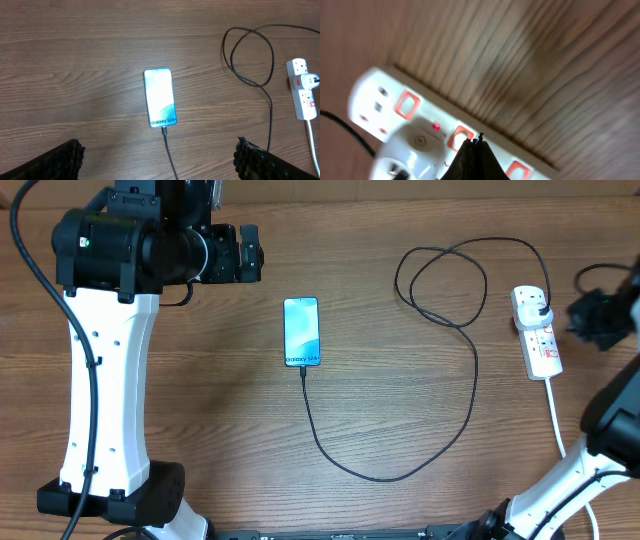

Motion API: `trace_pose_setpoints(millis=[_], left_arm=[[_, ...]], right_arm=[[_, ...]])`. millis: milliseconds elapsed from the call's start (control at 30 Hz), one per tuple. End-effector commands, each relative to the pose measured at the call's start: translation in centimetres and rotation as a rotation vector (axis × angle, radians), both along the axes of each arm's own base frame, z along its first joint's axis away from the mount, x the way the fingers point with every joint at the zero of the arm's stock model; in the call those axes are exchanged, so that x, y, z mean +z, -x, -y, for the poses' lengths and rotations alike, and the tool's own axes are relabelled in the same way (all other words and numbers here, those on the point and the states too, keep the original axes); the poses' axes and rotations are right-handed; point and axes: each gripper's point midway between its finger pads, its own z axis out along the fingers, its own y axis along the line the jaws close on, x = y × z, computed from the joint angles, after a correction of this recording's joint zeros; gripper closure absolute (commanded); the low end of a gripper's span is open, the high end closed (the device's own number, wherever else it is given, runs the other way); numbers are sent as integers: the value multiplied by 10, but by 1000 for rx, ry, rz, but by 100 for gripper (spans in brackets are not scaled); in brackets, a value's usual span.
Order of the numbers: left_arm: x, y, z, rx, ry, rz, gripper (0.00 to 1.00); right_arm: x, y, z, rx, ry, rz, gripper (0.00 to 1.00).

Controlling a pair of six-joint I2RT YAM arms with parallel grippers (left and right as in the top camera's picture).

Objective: Plug charger to phone and switch on socket

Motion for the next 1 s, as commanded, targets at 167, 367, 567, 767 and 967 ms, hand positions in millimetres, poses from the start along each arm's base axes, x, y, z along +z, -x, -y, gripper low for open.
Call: trace_pose_setpoints(millis=[167, 367, 567, 767, 967], left_arm=[[8, 4, -3, -9, -12, 27, 0], [8, 4, -3, -8, -12, 27, 0], [8, 4, -3, -9, -12, 27, 0], [8, 4, -3, -9, -12, 27, 0], [8, 4, -3, -9, -12, 27, 0]], right_arm=[[130, -7, -2, 54, 116, 243, 96], [162, -4, -45, 171, 85, 301, 96], [181, -4, -93, 320, 86, 320, 96], [192, -6, -142, 458, 85, 335, 96], [190, -3, -190, 641, 85, 315, 96]])
